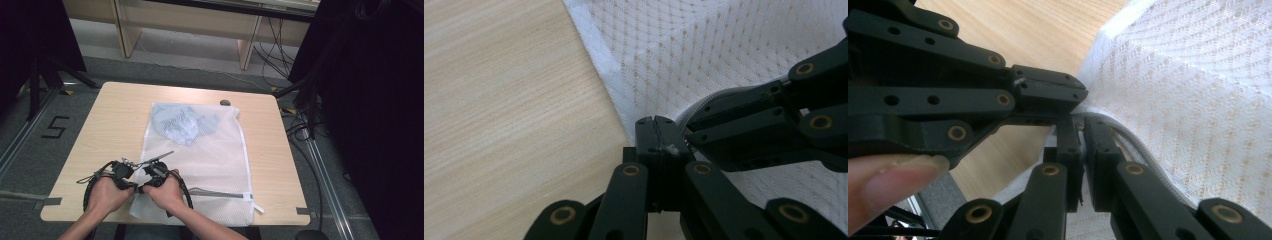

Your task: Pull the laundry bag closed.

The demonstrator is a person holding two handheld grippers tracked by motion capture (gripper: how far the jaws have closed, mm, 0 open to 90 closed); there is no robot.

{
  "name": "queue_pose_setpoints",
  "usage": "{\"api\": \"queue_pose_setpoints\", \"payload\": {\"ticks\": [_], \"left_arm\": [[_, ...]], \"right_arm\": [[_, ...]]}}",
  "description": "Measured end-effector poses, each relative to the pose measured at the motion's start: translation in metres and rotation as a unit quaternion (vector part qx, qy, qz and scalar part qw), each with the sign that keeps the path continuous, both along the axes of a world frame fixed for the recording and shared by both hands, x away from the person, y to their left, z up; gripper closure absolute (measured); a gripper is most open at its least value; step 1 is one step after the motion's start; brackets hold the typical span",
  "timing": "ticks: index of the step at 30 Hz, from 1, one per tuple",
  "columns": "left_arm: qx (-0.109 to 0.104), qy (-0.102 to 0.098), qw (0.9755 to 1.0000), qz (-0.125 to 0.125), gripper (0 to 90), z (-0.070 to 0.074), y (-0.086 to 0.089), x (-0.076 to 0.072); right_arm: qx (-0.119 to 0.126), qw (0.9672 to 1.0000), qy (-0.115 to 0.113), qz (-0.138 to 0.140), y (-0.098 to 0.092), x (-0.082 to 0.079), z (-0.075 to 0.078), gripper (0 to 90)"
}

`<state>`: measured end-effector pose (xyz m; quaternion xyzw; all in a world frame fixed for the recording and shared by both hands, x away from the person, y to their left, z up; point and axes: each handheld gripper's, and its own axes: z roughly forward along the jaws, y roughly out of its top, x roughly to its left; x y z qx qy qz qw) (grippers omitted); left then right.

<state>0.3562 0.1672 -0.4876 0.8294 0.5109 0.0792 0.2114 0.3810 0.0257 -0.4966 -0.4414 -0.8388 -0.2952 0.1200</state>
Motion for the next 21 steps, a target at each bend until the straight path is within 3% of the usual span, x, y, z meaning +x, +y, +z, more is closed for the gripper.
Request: {"api": "queue_pose_setpoints", "payload": {"ticks": [3, 5, 6, 7, 8, 9, 11, 12, 13, 14, 15, 17, 19, 21], "left_arm": [[0.011, -0.014, 0.9998, 0.001, 90.0, -0.001, -0.004, -0.002], [0.013, -0.009, 0.9999, -0.006, 90.0, 0.000, -0.003, -0.002], [0.014, -0.011, 0.9998, -0.008, 90.0, -0.001, -0.003, -0.002], [0.017, -0.019, 0.9996, -0.008, 90.0, -0.001, -0.004, -0.003], [0.019, -0.021, 0.9996, -0.010, 90.0, -0.001, -0.005, -0.003], [0.019, -0.018, 0.9996, -0.010, 90.0, -0.001, -0.005, -0.003], [0.019, -0.013, 0.9997, -0.009, 90.0, 0.000, -0.004, -0.002], [0.008, -0.014, 0.9998, -0.010, 90.0, -0.001, -0.002, -0.002], [0.009, -0.012, 0.9998, -0.009, 90.0, -0.001, -0.002, -0.002], [0.008, -0.013, 0.9999, -0.004, 90.0, -0.001, -0.002, -0.002], [0.006, -0.011, 0.9999, -0.004, 90.0, -0.001, -0.001, -0.002], [0.006, -0.010, 0.9999, -0.004, 90.0, 0.000, -0.001, -0.002], [0.008, -0.013, 0.9999, -0.001, 90.0, -0.001, -0.002, -0.002], [0.012, -0.004, 0.9999, -0.012, 90.0, 0.001, 0.000, -0.001]], "right_arm": [[0.004, 1.0000, -0.001, 0.006, -0.001, 0.000, -0.001, 87.2], [0.001, 0.9999, 0.014, 0.003, -0.002, 0.000, 0.001, 87.2], [-0.006, 0.9998, 0.009, 0.014, -0.005, 0.001, 0.001, 87.2], [-0.014, 0.9998, -0.012, 0.011, -0.006, 0.002, -0.001, 87.2], [-0.009, 0.9999, -0.011, -0.004, -0.006, 0.001, 0.000, 87.2], [-0.013, 0.9995, -0.024, 0.014, -0.010, 0.004, -0.001, 87.2], [-0.016, 0.9998, -0.008, 0.004, -0.010, 0.002, 0.000, 87.2], [-0.014, 0.9999, -0.004, 0.004, -0.009, 0.001, 0.001, 87.2], [-0.004, 1.0000, -0.003, -0.009, -0.008, 0.001, 0.002, 87.1], [-0.007, 0.9999, -0.007, 0.003, -0.009, 0.001, 0.002, 87.1], [-0.005, 0.9999, -0.007, -0.011, -0.008, 0.000, 0.002, 87.1], [-0.014, 0.9997, -0.021, -0.004, -0.009, 0.001, 0.002, 87.1], [-0.005, 0.9998, -0.017, -0.009, -0.010, 0.000, 0.003, 87.2], [-0.007, 0.9998, -0.016, -0.010, -0.011, -0.001, 0.004, 87.1]]}}
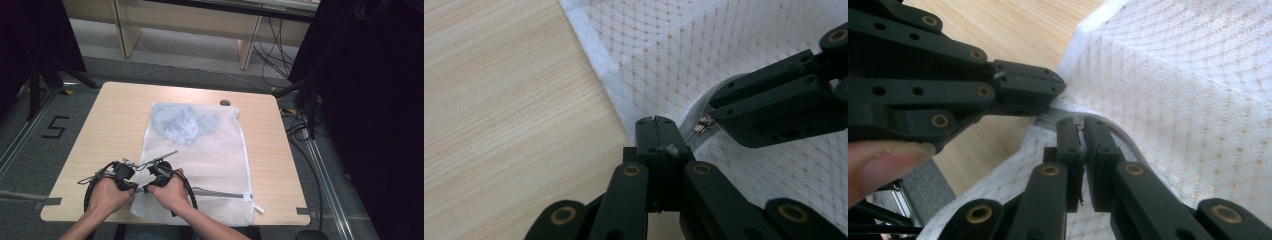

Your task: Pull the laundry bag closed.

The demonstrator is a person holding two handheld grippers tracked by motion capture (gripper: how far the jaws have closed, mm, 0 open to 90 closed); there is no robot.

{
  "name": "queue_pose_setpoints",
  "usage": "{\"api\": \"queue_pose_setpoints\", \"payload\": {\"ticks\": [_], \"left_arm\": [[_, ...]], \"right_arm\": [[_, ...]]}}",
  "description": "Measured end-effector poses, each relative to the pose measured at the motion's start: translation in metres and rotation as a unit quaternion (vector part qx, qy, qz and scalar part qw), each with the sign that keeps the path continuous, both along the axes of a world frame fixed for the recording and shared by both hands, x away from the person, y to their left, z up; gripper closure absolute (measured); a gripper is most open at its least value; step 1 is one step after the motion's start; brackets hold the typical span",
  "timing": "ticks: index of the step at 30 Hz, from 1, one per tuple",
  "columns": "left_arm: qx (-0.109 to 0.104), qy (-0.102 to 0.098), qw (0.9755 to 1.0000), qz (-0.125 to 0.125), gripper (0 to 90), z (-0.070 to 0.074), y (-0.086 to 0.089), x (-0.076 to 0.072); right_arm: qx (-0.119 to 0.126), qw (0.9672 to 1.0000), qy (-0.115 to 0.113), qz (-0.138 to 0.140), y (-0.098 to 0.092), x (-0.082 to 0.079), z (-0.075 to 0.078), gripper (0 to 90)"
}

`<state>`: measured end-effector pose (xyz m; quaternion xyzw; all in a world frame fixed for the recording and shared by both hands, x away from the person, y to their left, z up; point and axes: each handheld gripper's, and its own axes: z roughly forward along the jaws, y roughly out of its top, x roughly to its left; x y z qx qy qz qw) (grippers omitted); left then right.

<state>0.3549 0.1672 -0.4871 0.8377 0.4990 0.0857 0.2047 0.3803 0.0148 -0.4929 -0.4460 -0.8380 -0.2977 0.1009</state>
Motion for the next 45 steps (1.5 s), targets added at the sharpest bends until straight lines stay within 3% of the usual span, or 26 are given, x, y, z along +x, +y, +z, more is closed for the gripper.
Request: {"api": "queue_pose_setpoints", "payload": {"ticks": [2, 6, 10, 12, 16, 27, 28, 29, 30, 31, 35, 37, 38, 42, 45], "left_arm": [[0.007, 0.006, 0.9999, -0.005, 90.0, 0.001, 0.002, 0.000], [0.007, 0.003, 0.9999, -0.009, 90.0, 0.001, 0.001, 0.000], [-0.009, -0.006, 0.9998, 0.017, 90.0, -0.001, -0.002, -0.001], [-0.008, -0.005, 0.9999, 0.014, 90.0, -0.001, -0.001, -0.001], [-0.006, -0.003, 1.0000, 0.005, 90.0, -0.001, 0.000, 0.000], [-0.010, -0.003, 0.9999, 0.007, 90.0, -0.001, 0.000, 0.000], [-0.010, -0.004, 0.9999, 0.005, 90.0, -0.001, 0.001, 0.000], [-0.009, -0.003, 0.9999, 0.005, 90.0, -0.001, 0.001, 0.000], [-0.009, -0.003, 0.9999, 0.005, 90.0, -0.001, 0.001, 0.000], [-0.009, -0.003, 0.9999, 0.005, 90.0, -0.001, 0.001, 0.000], [-0.009, -0.003, 0.9999, 0.005, 90.0, -0.001, 0.000, 0.000], [-0.009, -0.003, 0.9999, 0.005, 90.0, -0.001, 0.000, 0.000], [-0.008, -0.003, 0.9999, 0.005, 90.0, -0.001, 0.000, 0.000], [-0.008, -0.003, 1.0000, 0.005, 90.0, -0.001, 0.000, 0.000], [-0.008, -0.003, 1.0000, 0.005, 90.0, -0.001, 0.000, 0.000]], "right_arm": [[-0.001, 0.9999, -0.011, 0.003, -0.002, 0.000, -0.001, 87.1], [-0.001, 1.0000, -0.004, 0.000, -0.006, -0.001, 0.002, 87.1], [-0.002, 0.9999, -0.010, 0.002, -0.009, 0.000, 0.003, 87.1], [-0.001, 1.0000, -0.003, -0.006, -0.010, -0.001, 0.003, 87.1], [-0.003, 0.9999, -0.010, 0.006, -0.015, 0.000, 0.003, 87.1], [-0.007, 1.0000, -0.001, 0.003, -0.021, -0.001, 0.004, 87.1], [-0.007, 1.0000, -0.003, 0.006, -0.022, -0.001, 0.004, 87.1], [-0.002, 0.9997, -0.022, 0.013, -0.023, 0.000, 0.002, 87.1], [-0.007, 1.0000, -0.004, 0.003, -0.023, -0.001, 0.004, 87.1], [-0.008, 1.0000, -0.002, 0.000, -0.023, -0.002, 0.004, 87.1], [-0.008, 0.9999, -0.012, 0.007, -0.025, 0.000, 0.004, 87.1], [-0.012, 0.9999, -0.002, -0.006, -0.025, -0.002, 0.006, 87.1], [-0.012, 0.9998, -0.012, 0.002, -0.027, -0.001, 0.005, 87.2], [-0.011, 0.9999, -0.001, -0.007, -0.030, -0.001, 0.006, 87.1], [-0.011, 0.9999, -0.013, 0.002, -0.032, -0.001, 0.006, 87.1]]}}
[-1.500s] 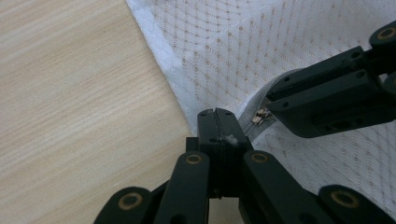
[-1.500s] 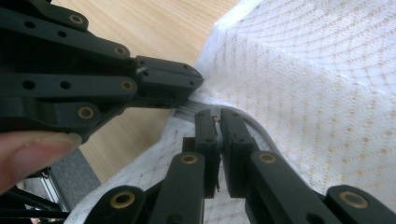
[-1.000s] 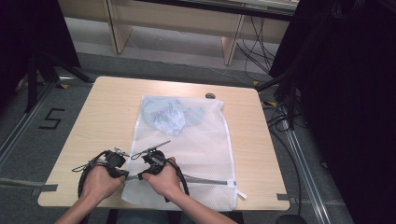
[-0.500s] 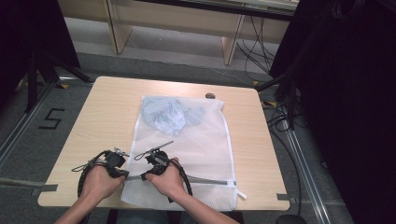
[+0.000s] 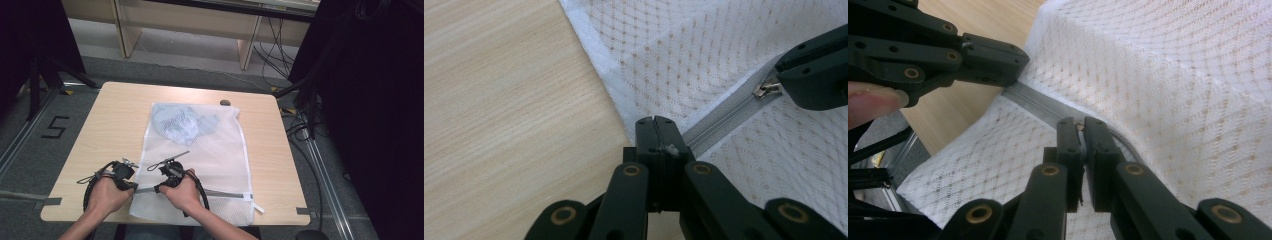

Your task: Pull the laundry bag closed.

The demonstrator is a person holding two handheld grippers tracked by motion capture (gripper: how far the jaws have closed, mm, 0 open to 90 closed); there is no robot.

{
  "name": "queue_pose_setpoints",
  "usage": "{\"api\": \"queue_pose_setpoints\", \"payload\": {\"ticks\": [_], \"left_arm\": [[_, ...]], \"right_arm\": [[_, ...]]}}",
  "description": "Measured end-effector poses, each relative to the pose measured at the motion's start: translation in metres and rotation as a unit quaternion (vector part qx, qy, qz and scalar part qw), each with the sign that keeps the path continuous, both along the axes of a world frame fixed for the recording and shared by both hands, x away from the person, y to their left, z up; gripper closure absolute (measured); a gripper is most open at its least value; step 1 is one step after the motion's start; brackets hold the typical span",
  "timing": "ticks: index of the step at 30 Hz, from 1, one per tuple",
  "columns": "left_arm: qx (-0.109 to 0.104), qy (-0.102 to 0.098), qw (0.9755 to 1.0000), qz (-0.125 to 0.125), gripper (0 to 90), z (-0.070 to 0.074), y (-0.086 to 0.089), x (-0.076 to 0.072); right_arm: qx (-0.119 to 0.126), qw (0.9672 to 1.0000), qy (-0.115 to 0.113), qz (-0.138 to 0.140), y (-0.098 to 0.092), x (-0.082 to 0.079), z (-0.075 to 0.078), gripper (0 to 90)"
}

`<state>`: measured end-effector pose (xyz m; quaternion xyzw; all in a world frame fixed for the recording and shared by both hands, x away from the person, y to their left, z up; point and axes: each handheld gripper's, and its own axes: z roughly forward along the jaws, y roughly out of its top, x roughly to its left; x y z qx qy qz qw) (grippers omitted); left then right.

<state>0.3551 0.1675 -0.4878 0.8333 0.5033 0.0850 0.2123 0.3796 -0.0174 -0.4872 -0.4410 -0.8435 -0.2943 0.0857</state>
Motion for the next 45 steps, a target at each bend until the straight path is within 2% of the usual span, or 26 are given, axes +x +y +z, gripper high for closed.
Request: {"api": "queue_pose_setpoints", "payload": {"ticks": [1, 10, 11, 12, 15, 16, 18, 20, 23, 25, 28, 29, 38, 43, 45], "left_arm": [[0.000, 0.000, 1.0000, -0.001, 90.0, 0.000, 0.000, 0.000], [0.000, 0.000, 1.0000, -0.001, 90.0, 0.000, 0.000, 0.000], [0.000, 0.000, 1.0000, 0.000, 90.0, 0.000, 0.000, 0.000], [0.000, 0.000, 1.0000, -0.001, 90.0, 0.000, 0.000, 0.000], [0.000, 0.000, 1.0000, -0.001, 90.0, 0.000, 0.000, 0.000], [0.001, 0.000, 1.0000, -0.001, 90.0, 0.000, 0.000, 0.000], [0.000, 0.002, 1.0000, -0.004, 90.0, 0.000, 0.001, 0.001], [0.000, 0.001, 1.0000, -0.001, 90.0, 0.000, 0.000, 0.000], [0.000, 0.001, 1.0000, 0.000, 90.0, 0.000, 0.000, 0.000], [0.000, 0.001, 1.0000, -0.001, 90.0, 0.000, 0.000, 0.000], [0.000, 0.000, 1.0000, -0.001, 90.0, 0.000, 0.000, 0.000], [0.001, 0.000, 1.0000, -0.002, 90.0, 0.000, 0.000, 0.000], [0.000, 0.000, 1.0000, -0.001, 90.0, 0.000, 0.000, 0.000], [0.000, 0.000, 1.0000, -0.002, 90.0, 0.000, 0.000, 0.000], [-0.001, 0.001, 1.0000, 0.000, 90.0, 0.000, 0.000, 0.000]], "right_arm": [[0.001, 0.9999, 0.010, -0.007, 0.000, -0.001, 0.001, 87.1], [0.000, 0.9999, 0.007, -0.011, -0.006, -0.001, 0.001, 87.1], [0.000, 1.0000, 0.002, -0.003, -0.007, 0.000, 0.000, 87.1], [-0.004, 0.9999, 0.011, -0.011, -0.007, -0.002, 0.001, 87.1], [-0.004, 0.9999, 0.010, -0.010, -0.009, -0.002, 0.001, 87.1], [-0.001, 1.0000, 0.003, -0.007, -0.010, -0.001, 0.001, 87.1], [-0.004, 0.9998, 0.014, -0.016, -0.010, -0.002, 0.002, 87.1], [-0.003, 1.0000, 0.003, -0.005, -0.012, -0.001, 0.002, 87.1], [-0.002, 0.9999, 0.009, -0.011, -0.013, -0.002, 0.003, 87.1], [-0.005, 1.0000, -0.002, -0.001, -0.015, -0.001, 0.002, 87.1], [-0.003, 1.0000, 0.001, -0.003, -0.017, -0.001, 0.003, 87.1], [-0.007, 1.0000, -0.005, -0.002, -0.019, 0.000, 0.003, 87.1], [-0.002, 1.0000, 0.000, -0.003, -0.022, -0.002, 0.005, 87.1], [-0.008, 1.0000, -0.003, -0.003, -0.025, -0.001, 0.006, 87.1], [-0.008, 0.9999, 0.007, -0.012, -0.026, -0.002, 0.007, 87.1]]}}
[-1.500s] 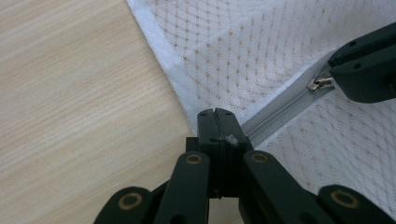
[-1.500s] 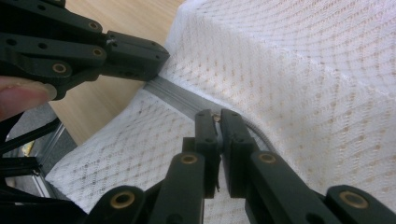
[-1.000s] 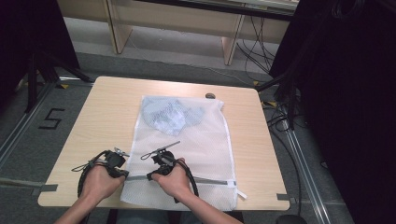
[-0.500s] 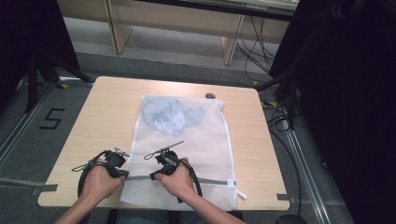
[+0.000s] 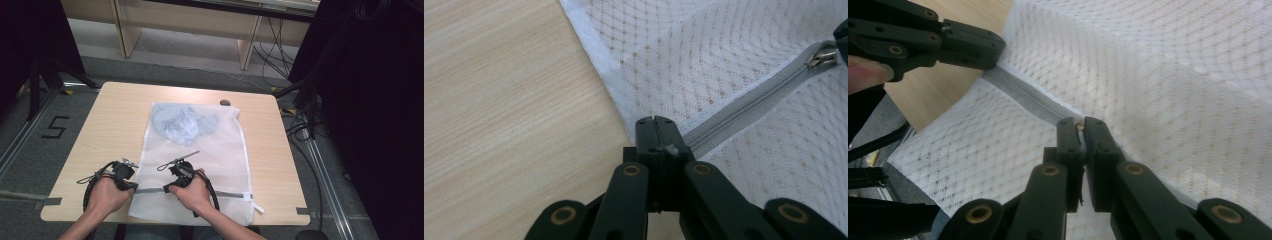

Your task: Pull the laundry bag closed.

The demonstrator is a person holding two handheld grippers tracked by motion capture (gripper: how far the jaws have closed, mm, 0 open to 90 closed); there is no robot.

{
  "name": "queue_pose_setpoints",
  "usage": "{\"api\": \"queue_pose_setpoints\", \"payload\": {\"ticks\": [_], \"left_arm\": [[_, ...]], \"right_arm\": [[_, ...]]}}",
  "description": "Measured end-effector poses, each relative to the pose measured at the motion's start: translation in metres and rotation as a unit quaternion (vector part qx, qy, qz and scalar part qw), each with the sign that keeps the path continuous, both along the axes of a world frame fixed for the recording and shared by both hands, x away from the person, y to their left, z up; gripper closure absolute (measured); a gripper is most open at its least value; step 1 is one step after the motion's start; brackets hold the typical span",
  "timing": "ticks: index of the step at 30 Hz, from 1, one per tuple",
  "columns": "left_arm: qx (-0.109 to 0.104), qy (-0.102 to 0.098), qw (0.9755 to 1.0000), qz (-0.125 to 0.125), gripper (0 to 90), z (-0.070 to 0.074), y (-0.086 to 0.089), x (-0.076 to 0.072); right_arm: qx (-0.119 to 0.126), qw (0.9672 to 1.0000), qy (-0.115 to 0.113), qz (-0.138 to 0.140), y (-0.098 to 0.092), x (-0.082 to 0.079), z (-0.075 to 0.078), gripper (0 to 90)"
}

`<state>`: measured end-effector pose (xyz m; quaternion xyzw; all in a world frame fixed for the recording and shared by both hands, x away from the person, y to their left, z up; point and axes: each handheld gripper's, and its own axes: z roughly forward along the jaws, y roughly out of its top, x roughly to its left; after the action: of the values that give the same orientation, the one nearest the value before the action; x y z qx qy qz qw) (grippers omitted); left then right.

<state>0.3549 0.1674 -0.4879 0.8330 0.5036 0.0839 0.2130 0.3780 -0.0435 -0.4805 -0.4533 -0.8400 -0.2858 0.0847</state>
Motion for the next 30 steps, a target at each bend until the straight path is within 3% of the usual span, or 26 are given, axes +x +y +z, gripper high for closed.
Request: {"api": "queue_pose_setpoints", "payload": {"ticks": [5, 8, 17, 30], "left_arm": [[0.000, -0.001, 1.0000, 0.001, 90.0, 0.000, 0.000, 0.000], [0.002, -0.001, 1.0000, -0.001, 90.0, 0.000, 0.000, 0.000], [0.000, -0.001, 1.0000, -0.002, 90.0, 0.000, 0.000, 0.000], [-0.001, 0.000, 1.0000, -0.001, 90.0, 0.000, 0.000, 0.000]], "right_arm": [[-0.002, 1.0000, 0.001, -0.006, -0.005, 0.000, 0.000, 87.1], [0.004, 1.0000, -0.007, 0.006, -0.007, 0.001, -0.001, 87.1], [0.000, 0.9999, 0.004, -0.010, -0.011, -0.001, 0.001, 87.1], [0.000, 1.0000, 0.001, 0.000, -0.015, -0.003, 0.000, 87.1]]}}
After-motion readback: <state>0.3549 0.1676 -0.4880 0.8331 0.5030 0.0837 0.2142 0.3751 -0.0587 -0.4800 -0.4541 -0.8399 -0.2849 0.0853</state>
